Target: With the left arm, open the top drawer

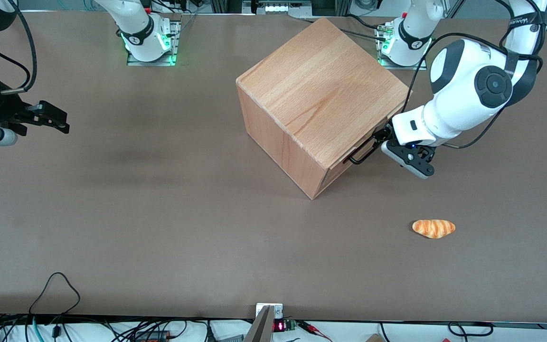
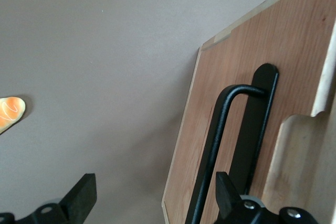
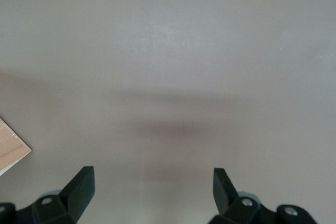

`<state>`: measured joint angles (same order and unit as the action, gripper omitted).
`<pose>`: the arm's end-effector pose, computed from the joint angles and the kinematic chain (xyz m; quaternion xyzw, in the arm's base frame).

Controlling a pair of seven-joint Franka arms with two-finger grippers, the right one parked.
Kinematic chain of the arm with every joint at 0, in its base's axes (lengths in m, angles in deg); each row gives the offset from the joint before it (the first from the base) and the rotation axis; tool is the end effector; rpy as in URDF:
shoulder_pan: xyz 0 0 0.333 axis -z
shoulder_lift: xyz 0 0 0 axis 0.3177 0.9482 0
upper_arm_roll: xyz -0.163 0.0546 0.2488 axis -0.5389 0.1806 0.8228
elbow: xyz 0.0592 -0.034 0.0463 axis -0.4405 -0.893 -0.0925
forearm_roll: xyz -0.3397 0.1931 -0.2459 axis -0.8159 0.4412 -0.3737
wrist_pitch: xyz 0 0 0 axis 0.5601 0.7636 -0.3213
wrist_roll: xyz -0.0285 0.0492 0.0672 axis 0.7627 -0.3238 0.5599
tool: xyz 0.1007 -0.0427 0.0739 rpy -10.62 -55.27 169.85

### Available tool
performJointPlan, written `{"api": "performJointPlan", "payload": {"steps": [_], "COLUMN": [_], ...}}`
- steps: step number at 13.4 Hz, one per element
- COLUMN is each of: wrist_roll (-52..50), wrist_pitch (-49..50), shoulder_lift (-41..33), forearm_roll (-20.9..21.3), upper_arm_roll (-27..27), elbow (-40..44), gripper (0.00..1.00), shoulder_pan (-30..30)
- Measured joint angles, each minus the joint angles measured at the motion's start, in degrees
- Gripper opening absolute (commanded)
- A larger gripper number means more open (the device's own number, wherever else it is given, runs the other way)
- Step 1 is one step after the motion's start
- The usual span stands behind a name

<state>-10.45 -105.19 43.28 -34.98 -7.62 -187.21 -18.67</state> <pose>0.6246 -0.1981 0.3523 0.9571 -0.2751 0.0058 0.0910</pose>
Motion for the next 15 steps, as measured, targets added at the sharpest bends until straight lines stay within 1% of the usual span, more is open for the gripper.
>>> {"api": "performJointPlan", "payload": {"steps": [9, 12, 15], "wrist_roll": [6.3, 6.8, 7.0], "wrist_pitch": [-1.7, -2.6, -4.6], "shoulder_lift": [2.3, 3.0, 3.3], "forearm_roll": [0.0, 0.0, -0.3], "upper_arm_roll": [0.0, 0.2, 2.4], "elbow": [-0.3, -0.3, -0.3], "gripper": [1.0, 1.0, 1.0], "shoulder_pan": [0.0, -0.3, -1.1]}}
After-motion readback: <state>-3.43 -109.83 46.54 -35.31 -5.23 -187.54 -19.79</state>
